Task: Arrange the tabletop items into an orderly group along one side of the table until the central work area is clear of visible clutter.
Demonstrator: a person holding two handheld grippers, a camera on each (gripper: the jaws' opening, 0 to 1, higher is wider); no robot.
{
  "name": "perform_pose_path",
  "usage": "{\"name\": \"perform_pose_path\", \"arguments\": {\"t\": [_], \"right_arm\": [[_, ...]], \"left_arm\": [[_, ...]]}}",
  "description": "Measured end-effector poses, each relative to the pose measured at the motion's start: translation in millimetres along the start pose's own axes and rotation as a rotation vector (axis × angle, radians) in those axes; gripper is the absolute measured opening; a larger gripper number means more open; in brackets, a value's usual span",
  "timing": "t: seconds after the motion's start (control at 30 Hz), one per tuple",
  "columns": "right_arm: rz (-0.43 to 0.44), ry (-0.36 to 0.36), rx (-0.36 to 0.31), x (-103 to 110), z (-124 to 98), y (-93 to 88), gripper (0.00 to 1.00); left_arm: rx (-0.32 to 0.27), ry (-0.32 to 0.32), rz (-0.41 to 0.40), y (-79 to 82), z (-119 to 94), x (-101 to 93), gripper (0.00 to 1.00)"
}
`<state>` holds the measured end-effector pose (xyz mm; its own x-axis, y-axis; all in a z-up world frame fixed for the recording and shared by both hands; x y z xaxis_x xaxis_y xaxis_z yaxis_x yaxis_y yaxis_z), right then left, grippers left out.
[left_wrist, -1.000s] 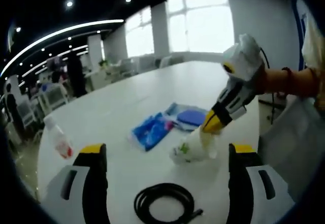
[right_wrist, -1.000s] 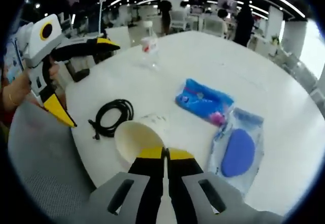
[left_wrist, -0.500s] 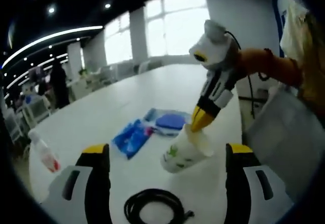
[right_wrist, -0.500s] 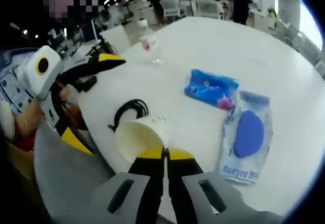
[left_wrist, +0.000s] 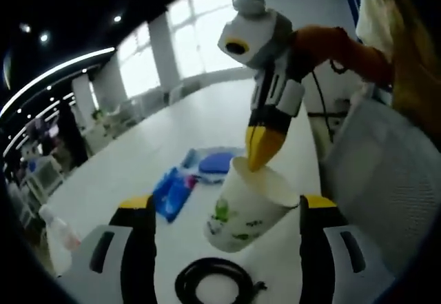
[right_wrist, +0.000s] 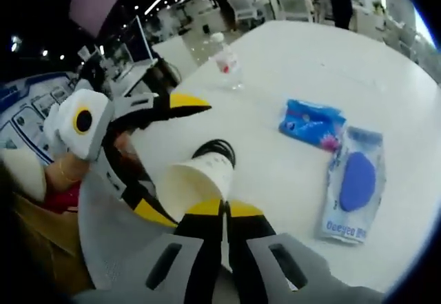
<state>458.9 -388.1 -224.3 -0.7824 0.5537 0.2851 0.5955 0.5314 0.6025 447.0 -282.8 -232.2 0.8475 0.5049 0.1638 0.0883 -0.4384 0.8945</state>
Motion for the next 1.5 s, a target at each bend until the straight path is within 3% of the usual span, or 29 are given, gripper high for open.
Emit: {"name": "perform_pose_path", "arguments": {"t": [0.13,0.23,0.33,0.57,0.67,0.93,1.13,1.3,1.5], "right_arm": [[-0.024,-0.007,0.007,2.3,-1.6,1.7,0.01],[-0.016,0.041,0.001,7.0,-2.5,3.9,0.01],[0.003,0.065,-0.006,8.6,-4.4,6.2,0.01],[-0.009,0.051,-0.01,7.0,-6.4,8.6,0.02],[-0.009,0.053,-0.011,6.3,-8.2,9.6,0.02],[-0.009,0.067,-0.036,4.4,-11.1,13.5,0.02],[-0.11,0.059,-0.094,6.7,-11.4,20.6,0.03],[-0.108,0.067,-0.128,7.6,-10.6,25.6,0.06],[-0.078,0.052,-0.242,5.7,-14.8,41.0,0.31]], "left_arm": [[0.023,-0.012,0.068,-0.9,-1.0,-4.4,0.75],[0.076,-0.012,0.159,-4.8,-1.4,-6.1,0.68],[0.068,-0.007,0.156,-2.2,-1.1,-7.3,0.66],[0.077,-0.019,0.253,1.1,-0.8,-13.1,0.5],[0.075,-0.034,0.257,1.4,-0.5,-15.4,0.45],[0.066,-0.016,0.293,5.1,-0.6,-13.7,0.42],[0.059,0.003,0.221,3.4,-1.1,-8.5,0.4],[-0.012,0.006,0.063,6.0,-3.5,-6.1,0.4],[-0.079,0.019,-0.089,9.9,-7.7,3.8,0.4]]}}
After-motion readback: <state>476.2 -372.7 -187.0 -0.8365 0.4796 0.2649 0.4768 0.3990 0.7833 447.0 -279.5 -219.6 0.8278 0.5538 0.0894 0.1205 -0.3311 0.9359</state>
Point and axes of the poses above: the point that each gripper's makers call its tool centre point, and the gripper's own axes: z roughly forward along the fingers, x roughly to its left, y roughly out of its top, the point moved 5 cm from there along -z, roughly backward along the fingers, and after that the axes turned 3 degrees about -z, right-handed, at the moved point
